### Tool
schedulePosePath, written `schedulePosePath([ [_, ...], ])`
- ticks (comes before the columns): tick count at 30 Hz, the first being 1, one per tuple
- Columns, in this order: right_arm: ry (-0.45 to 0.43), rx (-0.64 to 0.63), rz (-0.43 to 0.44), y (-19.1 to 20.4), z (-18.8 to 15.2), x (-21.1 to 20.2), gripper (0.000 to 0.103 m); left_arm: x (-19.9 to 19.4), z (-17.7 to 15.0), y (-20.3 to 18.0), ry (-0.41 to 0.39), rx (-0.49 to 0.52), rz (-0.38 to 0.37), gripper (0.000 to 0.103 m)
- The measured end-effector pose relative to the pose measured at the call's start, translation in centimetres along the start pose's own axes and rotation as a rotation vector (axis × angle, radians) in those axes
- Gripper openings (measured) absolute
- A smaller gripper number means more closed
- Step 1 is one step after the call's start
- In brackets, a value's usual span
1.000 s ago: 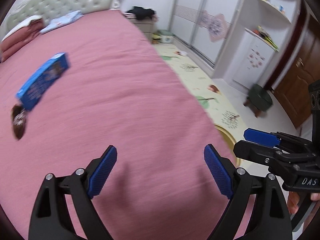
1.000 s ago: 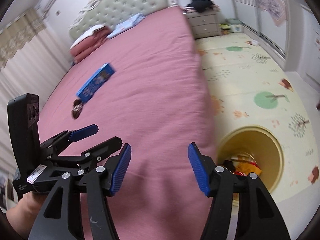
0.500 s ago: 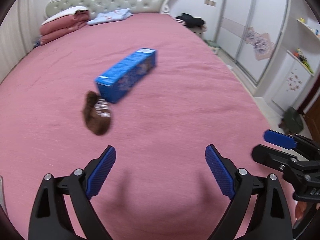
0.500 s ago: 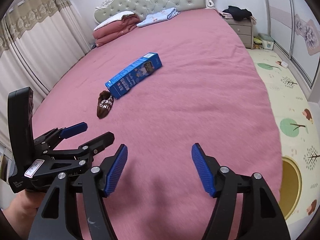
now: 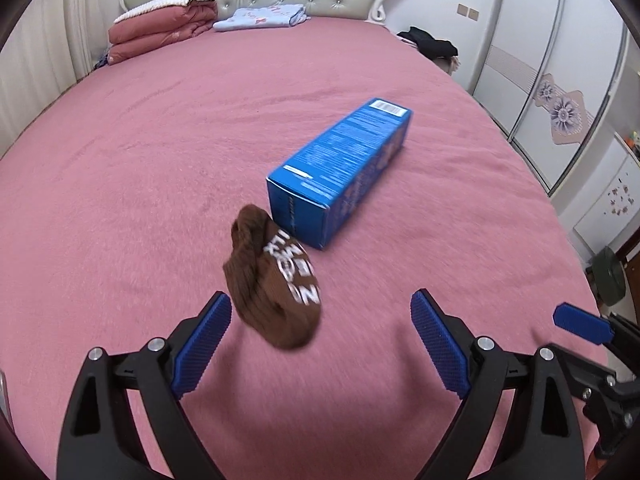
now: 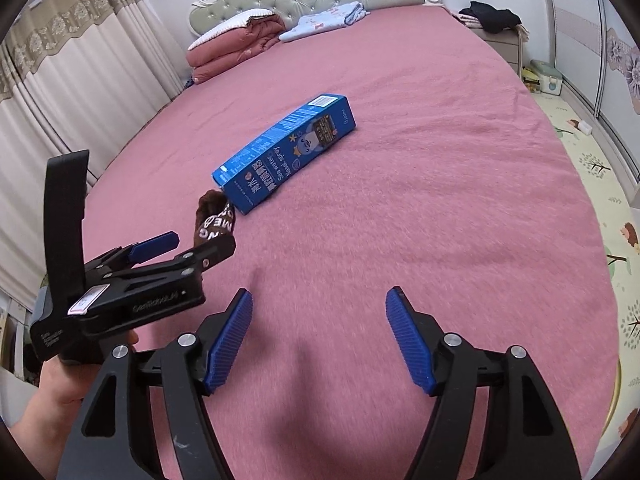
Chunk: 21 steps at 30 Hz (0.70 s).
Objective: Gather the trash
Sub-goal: 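Grasp the brown sock with the left tool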
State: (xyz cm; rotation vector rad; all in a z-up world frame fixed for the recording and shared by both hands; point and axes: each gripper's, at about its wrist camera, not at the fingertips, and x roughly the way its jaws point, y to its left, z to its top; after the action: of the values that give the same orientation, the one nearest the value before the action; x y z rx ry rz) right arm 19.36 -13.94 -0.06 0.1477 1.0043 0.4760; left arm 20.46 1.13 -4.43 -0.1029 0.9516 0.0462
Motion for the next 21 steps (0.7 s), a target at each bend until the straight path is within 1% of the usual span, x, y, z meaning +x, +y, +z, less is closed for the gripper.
schedulePosePath([
  [5, 0.009, 0.003, -0.002, 0.2, 0.9, 1.6, 0.067, 2.0, 1.0, 0.9, 0.021, -0.017, -0.002, 0.091],
  [7, 0.012, 0.000, -0.012, 0.4, 1.3, 2.1, 0.067, 2.7, 1.4, 1.3, 0.028, -0.024, -0.003, 0.089],
  [8, 0.013, 0.000, -0.011, 0.5, 1.6, 2.4, 0.067, 3.0, 1.5, 1.5, 0.029, -0.028, -0.002, 0.084],
  [9, 0.016, 0.001, -0.010, 0.5, 1.8, 2.6, 0.067, 3.2, 1.6, 1.8, 0.031, -0.033, -0.003, 0.076],
  [10, 0.016, 0.004, -0.012, 0.6, 2.0, 2.8, 0.067, 3.4, 1.6, 2.2, 0.031, -0.044, -0.001, 0.071],
  [12, 0.017, 0.006, -0.004, 1.0, 2.4, 3.1, 0.068, 3.3, 1.4, 3.0, 0.017, -0.055, 0.008, 0.050],
  [13, 0.017, 0.003, -0.004, 1.3, 2.7, 3.2, 0.068, 3.2, 1.3, 3.4, 0.013, -0.055, 0.002, 0.047],
  [14, 0.013, 0.001, -0.009, 1.7, 2.9, 3.4, 0.068, 3.1, 1.2, 3.8, 0.012, -0.056, -0.008, 0.038],
  [15, 0.013, -0.001, -0.009, 2.1, 3.1, 3.6, 0.068, 2.9, 1.0, 4.3, 0.010, -0.060, -0.018, 0.027],
  [17, 0.012, 0.001, -0.004, 2.9, 3.7, 4.2, 0.068, 2.7, 0.9, 5.4, 0.013, -0.075, -0.041, 0.018],
  [19, 0.014, 0.003, -0.005, 3.9, 4.2, 4.9, 0.069, 2.2, 0.7, 6.8, 0.009, -0.100, -0.068, 0.016],
  [21, 0.017, 0.007, -0.008, 4.8, 4.7, 5.5, 0.070, 1.7, 0.6, 7.6, -0.003, -0.105, -0.065, 0.016],
])
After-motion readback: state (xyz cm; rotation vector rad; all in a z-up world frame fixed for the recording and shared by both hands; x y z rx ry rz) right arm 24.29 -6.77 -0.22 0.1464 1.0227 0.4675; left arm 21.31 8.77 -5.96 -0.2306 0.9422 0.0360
